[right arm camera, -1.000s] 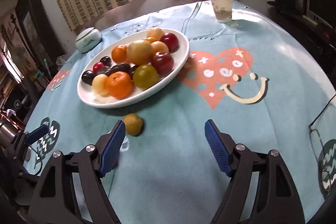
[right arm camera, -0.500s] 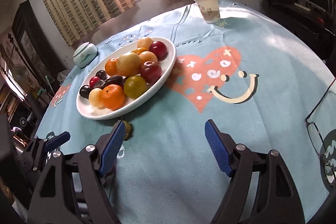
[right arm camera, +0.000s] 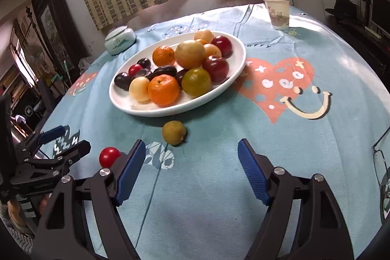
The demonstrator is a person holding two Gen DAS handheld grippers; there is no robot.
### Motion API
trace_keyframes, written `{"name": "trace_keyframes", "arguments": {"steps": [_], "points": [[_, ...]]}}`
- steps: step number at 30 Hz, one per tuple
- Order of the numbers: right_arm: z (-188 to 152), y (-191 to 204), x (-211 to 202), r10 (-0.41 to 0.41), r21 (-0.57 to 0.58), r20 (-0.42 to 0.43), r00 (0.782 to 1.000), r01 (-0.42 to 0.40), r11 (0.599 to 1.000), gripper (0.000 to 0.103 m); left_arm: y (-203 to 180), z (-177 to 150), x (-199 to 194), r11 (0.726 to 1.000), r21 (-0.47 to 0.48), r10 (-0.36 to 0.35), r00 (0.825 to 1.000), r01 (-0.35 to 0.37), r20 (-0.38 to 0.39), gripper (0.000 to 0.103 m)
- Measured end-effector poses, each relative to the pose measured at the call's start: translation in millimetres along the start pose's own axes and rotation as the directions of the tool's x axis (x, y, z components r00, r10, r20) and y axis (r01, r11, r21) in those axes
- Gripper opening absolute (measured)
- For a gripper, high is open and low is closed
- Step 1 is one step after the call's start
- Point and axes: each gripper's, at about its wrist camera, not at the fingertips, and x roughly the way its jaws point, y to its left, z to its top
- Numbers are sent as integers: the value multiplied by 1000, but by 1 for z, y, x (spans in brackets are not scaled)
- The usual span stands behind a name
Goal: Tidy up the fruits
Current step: 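Withdraw both open tools and approach the red fruit and small pear, then grasp a red fruit with left tool while right tool grasps a small pear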
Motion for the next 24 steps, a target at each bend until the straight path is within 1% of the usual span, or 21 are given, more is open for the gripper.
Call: {"name": "trace_keyframes", "arguments": {"steps": [1, 2, 4, 6, 7, 9, 11, 15, 17, 23, 24], "points": [[0, 6, 1, -4, -29, 4, 1000, 4, 1000, 77, -5, -2, -1, 999, 30, 21, 1000, -21, 11, 101], [0, 12, 2, -7, -56, 9, 1000, 8, 998, 77, -8, -4, -1, 999, 43, 22, 1000, -22, 9, 101], [2, 22, 6, -20, -95, 11, 1000, 21, 995, 75, -10, -7, 0, 999, 50, 0, 1000, 0, -6, 101], [3, 28, 12, -31, -117, 0, 1000, 31, 993, 74, -13, -8, -2, 998, 61, -10, 1000, 10, 1, 101], [5, 29, 15, -38, -124, -5, 999, 38, 992, 70, -14, -8, -3, 998, 65, -22, 1000, 22, 5, 101], [8, 30, 24, -41, -128, -26, 999, 37, 991, 65, -17, -9, -3, 996, 81, -29, 1000, 28, 6, 101], [10, 30, 32, -30, -121, -47, 998, 24, 992, 59, -20, -10, -2, 996, 92, -16, 1000, 16, 0, 101], [12, 32, 38, -30, -122, -42, 999, 25, 992, 58, -17, -10, 0, 997, 71, -10, 1000, 11, -7, 101], [12, 33, 39, -35, -128, -35, 999, 31, 991, 55, -15, -9, 0, 998, 62, -10, 1000, 11, -11, 101], [13, 25, 45, -31, -91, -68, 997, 24, 996, 54, -15, -10, 0, 998, 66, -13, 1000, 14, -7, 101], [13, 24, 45, -31, -88, -68, 997, 25, 996, 50, -15, -10, 0, 998, 69, -13, 1000, 13, -8, 101]]}}
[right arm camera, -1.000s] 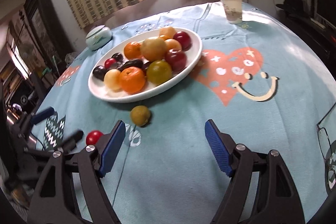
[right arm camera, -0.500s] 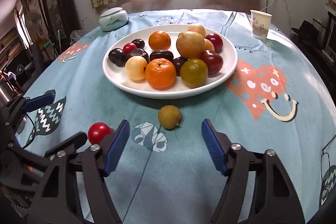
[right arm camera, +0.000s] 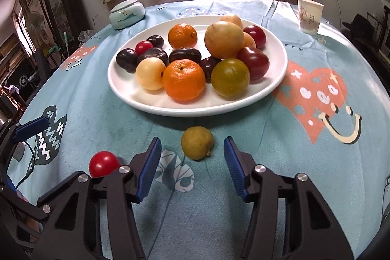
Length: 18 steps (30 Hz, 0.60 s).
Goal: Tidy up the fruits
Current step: 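Grasp a red fruit with left tool while right tool grasps a small pear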
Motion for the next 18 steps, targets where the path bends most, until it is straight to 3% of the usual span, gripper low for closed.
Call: {"name": "trace_keyframes", "arguments": {"steps": [2, 4, 5, 12, 18], "points": [[0, -1, 1, 5, 3, 0, 1000, -5, 1000, 48, -1, -1, 0, 1000, 2, 3, 1000, -3, 0, 101], [1, -2, 1, 19, 6, 2, 1000, -19, 1000, 32, -1, -1, 0, 1000, 1, 3, 1000, -3, -1, 101], [1, -2, 2, 24, 9, -2, 1000, -24, 1000, 29, -1, -1, 0, 1000, 1, 6, 1000, -6, -1, 101], [1, -5, 0, 42, 29, 6, 999, -42, 999, 27, -4, -2, 3, 1000, 6, 8, 1000, -8, -10, 101], [-4, -28, -45, 44, 97, 139, 989, -58, 994, 27, -7, -1, 0, 1000, 11, -6, 1000, 6, 12, 101]]}}
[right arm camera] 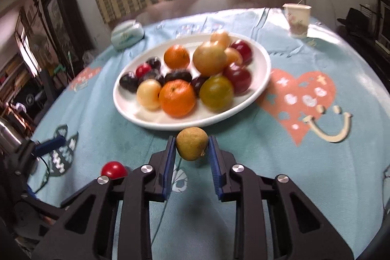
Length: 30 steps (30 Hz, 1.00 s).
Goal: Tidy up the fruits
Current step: 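Grasp a red fruit with left tool while right tool grasps a small pear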
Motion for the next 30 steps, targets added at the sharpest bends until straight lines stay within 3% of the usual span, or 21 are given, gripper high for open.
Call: {"name": "trace_keyframes", "arguments": {"steps": [6, 16, 22, 25, 27, 30], "points": [[-9, -20, -21, 32, 72, 35, 999, -34, 997, 27, -15, 8, 4, 999, 23, -25, 1000, 25, -6, 101], [-8, -19, -22, 41, 68, 35, 999, -43, 997, 27, -35, 6, 13, 996, 89, -21, 1000, 22, -13, 94], [-9, -18, -21, 32, 64, 31, 999, -34, 997, 27, -38, 5, 22, 994, 103, -25, 999, 29, -46, 77], [-9, -19, -20, 29, 64, 27, 999, -31, 997, 27, -39, 4, 25, 994, 100, -33, 998, 39, -61, 64], [-9, -19, -19, 28, 65, 27, 999, -30, 997, 27, -39, 3, 26, 994, 97, -42, 997, 49, -72, 48], [-9, -19, -19, 25, 66, 25, 999, -27, 997, 27, -39, 2, 27, 993, 94, -63, 995, 70, -80, 39]]}}
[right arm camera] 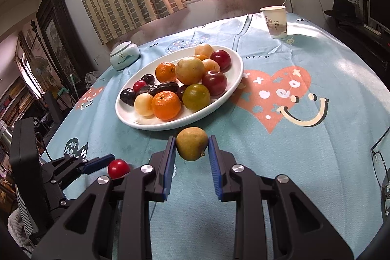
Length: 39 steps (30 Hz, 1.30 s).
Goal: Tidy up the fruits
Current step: 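Grasp a red fruit with left tool while right tool grasps a small pear, then release red fruit onto plate with left tool while right tool releases small pear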
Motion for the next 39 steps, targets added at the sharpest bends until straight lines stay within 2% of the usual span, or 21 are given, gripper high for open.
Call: {"name": "trace_keyframes", "arguments": {"steps": [5, 14, 18, 22, 28, 33, 36, 39], "points": [[0, 0, 1, -2, 0, -1, 1000, 2, 1000, 27, -1, 0, 0, 1000, 2, -3, 1000, 3, 0, 32], [-1, -1, 2, -4, -4, -8, 1000, 4, 1000, 27, -1, -1, -4, 1000, -2, -5, 1000, 5, 15, 31], [0, -1, 1, -2, -1, 4, 1000, 2, 1000, 27, 2, 1, -14, 999, -10, 36, 997, -35, 62, 31], [2, 0, -11, -5, 1, 47, 999, 5, 1000, 27, 13, 10, -36, 994, -32, 109, 985, -106, 134, 31], [30, 4, -62, -11, -26, 174, 985, 15, 1000, 27, 55, 56, -85, 986, -106, 150, 962, -128, 227, 31], [80, 24, -109, -5, -101, 308, 951, 38, 994, 28, 85, 104, -114, 978, -173, 166, 943, -120, 287, 31], [109, 40, -118, 13, -149, 356, 934, 43, 988, 28, 93, 131, -120, 974, -189, 181, 934, -126, 310, 31], [133, 53, -102, 31, -183, 359, 933, 38, 982, 28, 97, 151, -113, 972, -201, 178, 932, -118, 314, 31]]}}
